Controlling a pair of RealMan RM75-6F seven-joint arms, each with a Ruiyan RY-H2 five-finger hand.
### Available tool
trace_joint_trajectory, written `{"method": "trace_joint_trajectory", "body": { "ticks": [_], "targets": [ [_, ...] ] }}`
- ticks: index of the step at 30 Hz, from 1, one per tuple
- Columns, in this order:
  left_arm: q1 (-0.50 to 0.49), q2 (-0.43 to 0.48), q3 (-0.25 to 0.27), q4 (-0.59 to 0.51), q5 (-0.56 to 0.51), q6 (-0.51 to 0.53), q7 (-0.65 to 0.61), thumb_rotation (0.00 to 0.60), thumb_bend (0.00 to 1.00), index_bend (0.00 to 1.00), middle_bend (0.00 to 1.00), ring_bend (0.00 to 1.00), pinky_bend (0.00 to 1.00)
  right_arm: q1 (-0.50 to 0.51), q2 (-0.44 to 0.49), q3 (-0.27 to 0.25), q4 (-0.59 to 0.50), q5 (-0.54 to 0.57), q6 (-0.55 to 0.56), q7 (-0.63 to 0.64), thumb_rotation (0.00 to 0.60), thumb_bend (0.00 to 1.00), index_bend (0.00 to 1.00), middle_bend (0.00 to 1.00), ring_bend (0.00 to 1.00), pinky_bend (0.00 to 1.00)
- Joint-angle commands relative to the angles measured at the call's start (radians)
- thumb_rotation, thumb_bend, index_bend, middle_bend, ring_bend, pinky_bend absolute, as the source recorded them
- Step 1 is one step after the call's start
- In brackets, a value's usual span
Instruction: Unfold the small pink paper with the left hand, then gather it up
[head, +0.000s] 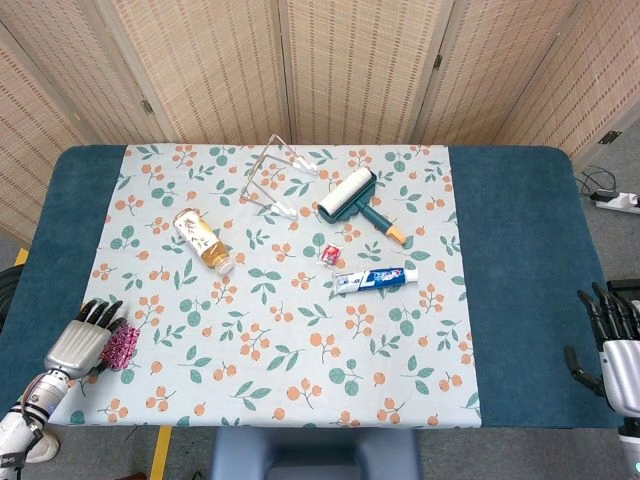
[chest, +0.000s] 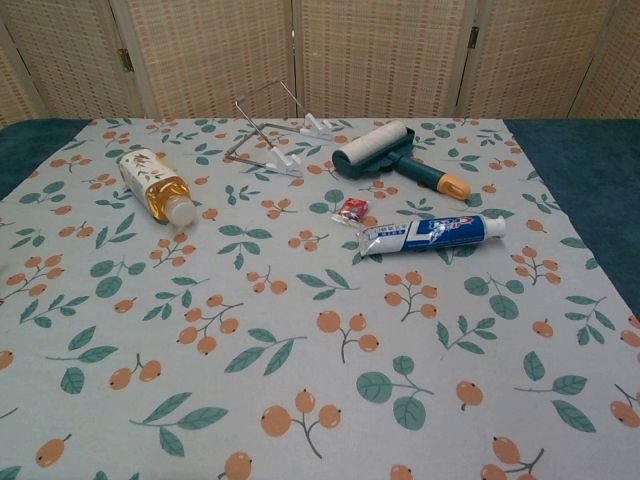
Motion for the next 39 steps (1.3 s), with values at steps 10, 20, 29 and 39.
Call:
{"method": "trace_joint_trajectory", "body": {
  "ticks": [10, 20, 29, 39],
  "targets": [
    [0.009, -0.003, 0.002, -0.004, 0.005, -0.001, 0.021, 0.57, 0.31, 0.2, 0.0, 0.0, 0.0, 0.002, -0.001, 0.0, -0.008, 0.0, -0.006, -0.011, 0.6, 0.46, 0.0, 0.0, 0.0, 0.0],
    [0.014, -0.006, -0.005, -0.019, -0.012, -0.013, 0.049, 0.573, 0.31, 0.17, 0.0, 0.0, 0.0, 0.001, -0.001, 0.001, -0.008, 0.002, -0.005, -0.011, 0.6, 0.46, 0.0, 0.0, 0.0, 0.0],
    [0.016, -0.004, -0.013, -0.036, -0.027, -0.021, 0.061, 0.572, 0.31, 0.11, 0.0, 0.0, 0.0, 0.001, -0.002, 0.0, -0.006, 0.002, -0.007, -0.01, 0.6, 0.46, 0.0, 0.0, 0.0, 0.0],
    [0.062, 0.09, -0.101, -0.197, -0.096, 0.093, -0.151, 0.6, 0.32, 0.07, 0.0, 0.0, 0.0, 0.006, 0.015, 0.004, -0.009, 0.007, -0.018, -0.001, 0.6, 0.46, 0.0, 0.0, 0.0, 0.0]
  ]
}}
